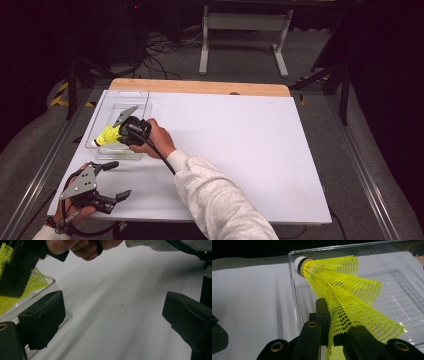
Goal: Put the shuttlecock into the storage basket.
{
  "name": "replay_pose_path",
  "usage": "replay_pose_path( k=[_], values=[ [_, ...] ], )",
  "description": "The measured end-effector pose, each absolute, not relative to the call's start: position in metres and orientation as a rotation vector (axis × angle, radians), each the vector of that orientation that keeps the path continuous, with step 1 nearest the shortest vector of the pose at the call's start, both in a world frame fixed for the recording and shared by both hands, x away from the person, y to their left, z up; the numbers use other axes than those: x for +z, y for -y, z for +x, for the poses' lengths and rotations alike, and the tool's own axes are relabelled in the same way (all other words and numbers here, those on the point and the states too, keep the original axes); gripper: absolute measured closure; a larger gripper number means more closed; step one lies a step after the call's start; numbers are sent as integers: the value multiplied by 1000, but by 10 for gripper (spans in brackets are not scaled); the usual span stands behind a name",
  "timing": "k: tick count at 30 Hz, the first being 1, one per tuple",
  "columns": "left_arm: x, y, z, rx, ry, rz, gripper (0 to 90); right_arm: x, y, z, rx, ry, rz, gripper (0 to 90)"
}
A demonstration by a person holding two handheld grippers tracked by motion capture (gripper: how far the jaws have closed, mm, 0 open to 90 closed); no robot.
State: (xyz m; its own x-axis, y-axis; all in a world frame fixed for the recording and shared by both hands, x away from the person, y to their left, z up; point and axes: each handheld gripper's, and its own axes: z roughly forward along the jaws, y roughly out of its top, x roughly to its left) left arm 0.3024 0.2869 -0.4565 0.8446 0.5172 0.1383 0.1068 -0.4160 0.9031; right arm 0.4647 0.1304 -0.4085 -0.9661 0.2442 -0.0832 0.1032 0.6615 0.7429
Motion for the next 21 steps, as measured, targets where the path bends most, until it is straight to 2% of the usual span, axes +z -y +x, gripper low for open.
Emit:
replay_pose_path(
  k=[17, 20, 21],
  values=[
    [-457, -282, 305, 480, -444, 1987, 56, -422, -134, 471, 1116, -2721, 335, 851],
    [-457, -281, 305, 475, -440, 1991, 56, -424, -135, 472, 1099, -2723, 346, 821],
    [-457, -281, 305, 476, -439, 1991, 56, -425, -136, 472, 1096, -2715, 354, 766]
  ],
)
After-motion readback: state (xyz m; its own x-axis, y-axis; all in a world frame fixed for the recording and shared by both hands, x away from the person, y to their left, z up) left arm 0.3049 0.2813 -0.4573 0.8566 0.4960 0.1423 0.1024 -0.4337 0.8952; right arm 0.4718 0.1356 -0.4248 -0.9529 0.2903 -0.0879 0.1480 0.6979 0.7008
